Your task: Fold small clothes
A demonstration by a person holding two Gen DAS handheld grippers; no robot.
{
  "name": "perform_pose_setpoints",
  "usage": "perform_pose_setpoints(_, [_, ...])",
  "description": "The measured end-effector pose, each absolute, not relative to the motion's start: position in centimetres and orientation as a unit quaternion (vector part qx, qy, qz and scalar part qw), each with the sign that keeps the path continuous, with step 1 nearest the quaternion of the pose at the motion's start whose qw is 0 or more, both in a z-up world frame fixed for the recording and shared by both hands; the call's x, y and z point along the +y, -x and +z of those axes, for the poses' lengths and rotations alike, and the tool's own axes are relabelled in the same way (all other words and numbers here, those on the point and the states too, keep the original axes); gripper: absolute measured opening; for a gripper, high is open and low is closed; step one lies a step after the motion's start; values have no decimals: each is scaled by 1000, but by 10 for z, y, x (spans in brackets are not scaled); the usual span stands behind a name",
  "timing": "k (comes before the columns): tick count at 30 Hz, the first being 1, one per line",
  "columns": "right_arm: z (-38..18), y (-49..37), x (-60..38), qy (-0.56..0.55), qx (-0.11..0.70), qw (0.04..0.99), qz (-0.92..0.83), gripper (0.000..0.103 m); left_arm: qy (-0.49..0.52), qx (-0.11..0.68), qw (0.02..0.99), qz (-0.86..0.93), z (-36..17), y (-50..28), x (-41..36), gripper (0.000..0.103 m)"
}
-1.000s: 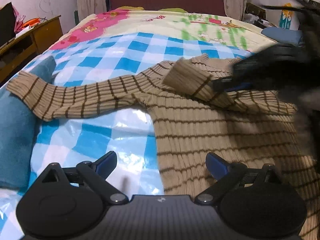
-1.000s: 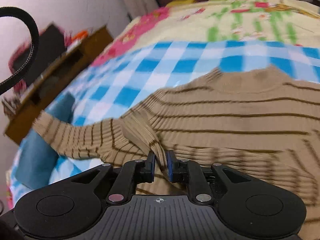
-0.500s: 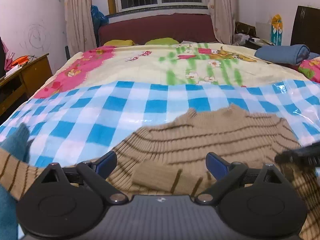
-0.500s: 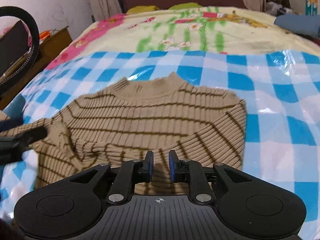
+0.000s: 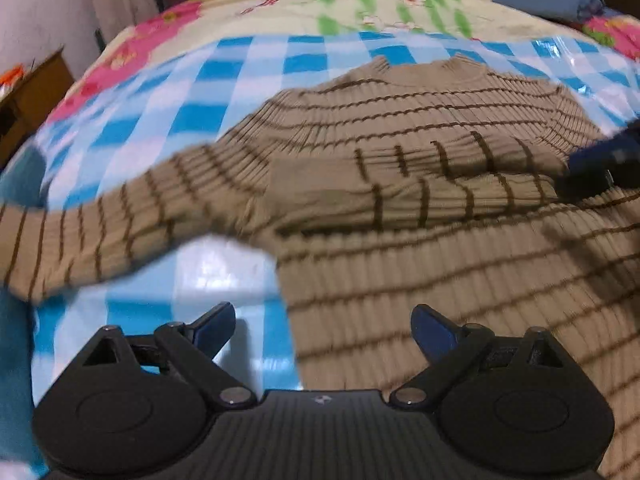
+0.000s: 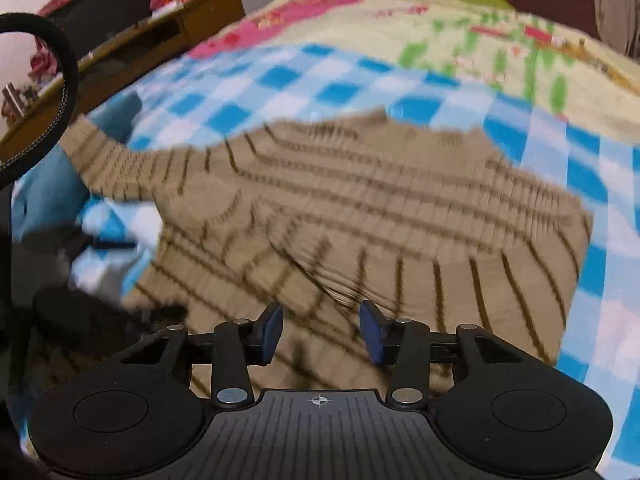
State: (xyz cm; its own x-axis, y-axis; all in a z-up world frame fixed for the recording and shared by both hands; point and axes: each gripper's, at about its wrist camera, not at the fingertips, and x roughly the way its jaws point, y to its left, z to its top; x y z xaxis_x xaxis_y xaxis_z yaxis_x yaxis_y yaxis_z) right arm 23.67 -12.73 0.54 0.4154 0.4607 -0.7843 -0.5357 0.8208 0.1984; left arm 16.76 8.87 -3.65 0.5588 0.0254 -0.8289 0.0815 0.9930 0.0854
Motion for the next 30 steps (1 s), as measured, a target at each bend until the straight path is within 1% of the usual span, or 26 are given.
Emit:
perform_pose_setpoints(3, [16,-241,-103,34,426,842,328,43,-20,457,889,-3,-26,-153,101,100])
perform_pose_setpoints(5, [13,-245,-75,43,421,831,362,42,-7,450,893,4,-20,-146,108,100])
perform_pose_setpoints(9, [-10,-256,-21,82,426,810,395,41,7,447,894,12,-14,-134,123,100])
perform_pose_setpoints(11, [-23,-255,-3,118,427,806,392,41,5,449,893,15,-13,-130,129,100])
perform_pose_setpoints(13, [-30,-256,5,137,428,814,369,23,3,448,894,16,-12,-128,134,100])
perform_pose_setpoints(14, [-27,-257,1,123,431,819,358,11,5,446,895,16,-11,-126,135,100])
perform_pose_setpoints(15, [-22,-261,-7,95,432,825,351,8,8,444,896,15,-10,-124,137,100])
perform_pose_setpoints(19, [20,-283,-47,-3,380,885,269,8,29,432,901,9,-3,-125,142,100])
perform_pose_setpoints(22, [41,-285,-51,-24,340,902,267,8,36,424,905,8,4,-128,141,100])
perform_pose_setpoints(23, [39,-284,-45,-28,342,895,284,8,35,421,906,8,6,-128,140,100])
perform_pose_setpoints(24, [32,-282,-36,-27,355,884,302,13,33,419,908,10,7,-129,138,100])
perform_pose_setpoints(25, [19,-282,-26,-16,383,867,318,15,30,419,908,12,7,-131,137,100])
perform_pose_setpoints(27, [-4,-276,-19,3,415,854,314,15,23,420,907,13,7,-133,134,100])
perform_pose_setpoints(30, [-13,-264,-50,-42,429,844,318,15,10,416,910,5,10,-133,127,100])
